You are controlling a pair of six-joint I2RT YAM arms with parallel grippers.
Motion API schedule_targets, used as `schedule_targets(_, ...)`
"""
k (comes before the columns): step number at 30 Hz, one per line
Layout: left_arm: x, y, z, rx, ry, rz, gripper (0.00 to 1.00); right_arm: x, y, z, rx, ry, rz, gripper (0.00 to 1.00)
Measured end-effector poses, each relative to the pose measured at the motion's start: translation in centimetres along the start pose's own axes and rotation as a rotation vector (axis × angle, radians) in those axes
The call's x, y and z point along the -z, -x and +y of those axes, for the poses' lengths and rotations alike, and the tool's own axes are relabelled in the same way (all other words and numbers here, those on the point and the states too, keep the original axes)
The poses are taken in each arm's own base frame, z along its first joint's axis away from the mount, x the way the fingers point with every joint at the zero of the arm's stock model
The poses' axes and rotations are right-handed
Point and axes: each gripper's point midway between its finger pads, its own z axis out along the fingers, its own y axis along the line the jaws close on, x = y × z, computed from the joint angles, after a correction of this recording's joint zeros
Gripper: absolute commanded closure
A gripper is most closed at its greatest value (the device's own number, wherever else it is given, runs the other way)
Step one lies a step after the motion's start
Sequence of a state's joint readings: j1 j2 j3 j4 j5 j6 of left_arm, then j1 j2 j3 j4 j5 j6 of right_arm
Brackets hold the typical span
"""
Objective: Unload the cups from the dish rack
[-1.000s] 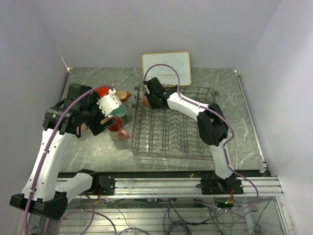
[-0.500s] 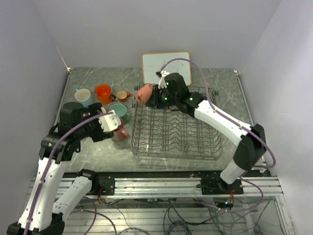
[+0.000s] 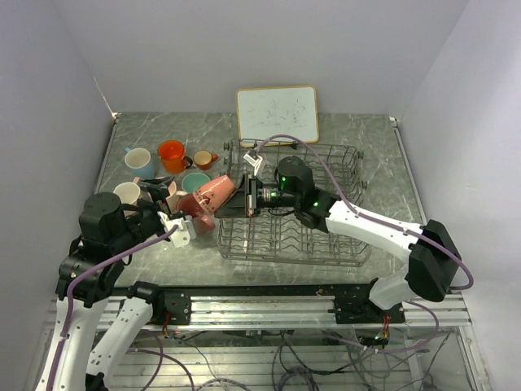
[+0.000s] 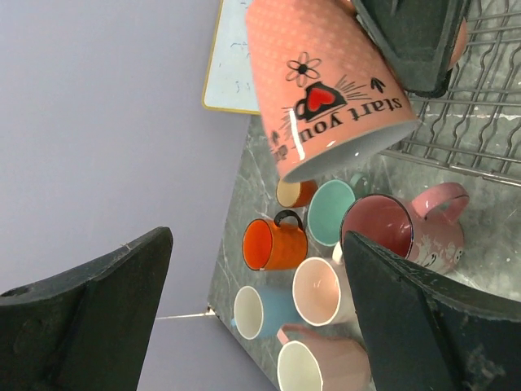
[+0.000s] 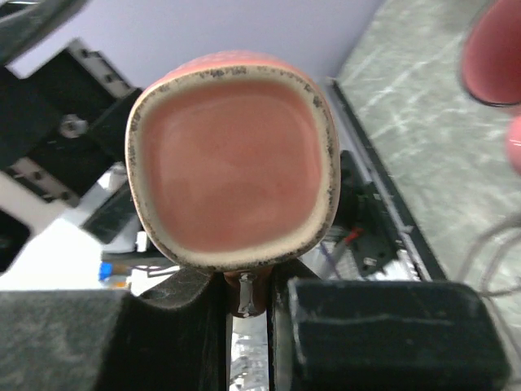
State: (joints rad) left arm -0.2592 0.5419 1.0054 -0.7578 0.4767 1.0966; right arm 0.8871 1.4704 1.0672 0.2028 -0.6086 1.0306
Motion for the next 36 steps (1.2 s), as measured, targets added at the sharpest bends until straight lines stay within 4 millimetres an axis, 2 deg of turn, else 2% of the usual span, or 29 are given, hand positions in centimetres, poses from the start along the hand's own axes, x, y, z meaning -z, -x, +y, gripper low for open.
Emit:
schedule_targets(7,0.0,0.8,-0.1,-0.004,-0.014,-0.037,0.07,-0.2,-0.5,5.7,-0.024,0.215,0.015,1.00)
schedule_targets(10,0.2,1.4,0.4,0.001,-0.005,-0.055,0.10,-0.3,-0.7,7.0,-0.029,0.271,0.023,1.00)
schedule_targets(18,1.0,2.9,1.4,0.032,0.000,-0.083,0.15,-0.6,-1.1,7.6,-0.044,0.300,0.034,1.00)
schedule_targets(22,1.8,3.9,1.7,-0.005,-0.010,-0.102,0.17,-0.8,-1.3,7.2,-0.056,0.282,0.043,1.00)
schedule_targets(30,2.4,3.6,0.7,-0.079,-0.062,-0.080,0.20,-1.0,-1.4,6.8,-0.065,0.256,0.054,1.00)
schedule_targets(31,2.4,3.7,0.7,-0.078,-0.060,-0.082,0.22,-1.1,-1.5,6.9,-0.068,0.260,0.056,1.00)
schedule_targets(34,2.6,4.2,1.1,-0.061,-0.037,-0.103,0.46,-1.6,-1.8,7.0,-0.083,0.267,0.067,1.00)
schedule_targets(36,2.7,4.8,1.7,-0.053,-0.007,-0.126,0.51,-1.8,-2.3,7.2,-0.096,0.274,0.080,1.00)
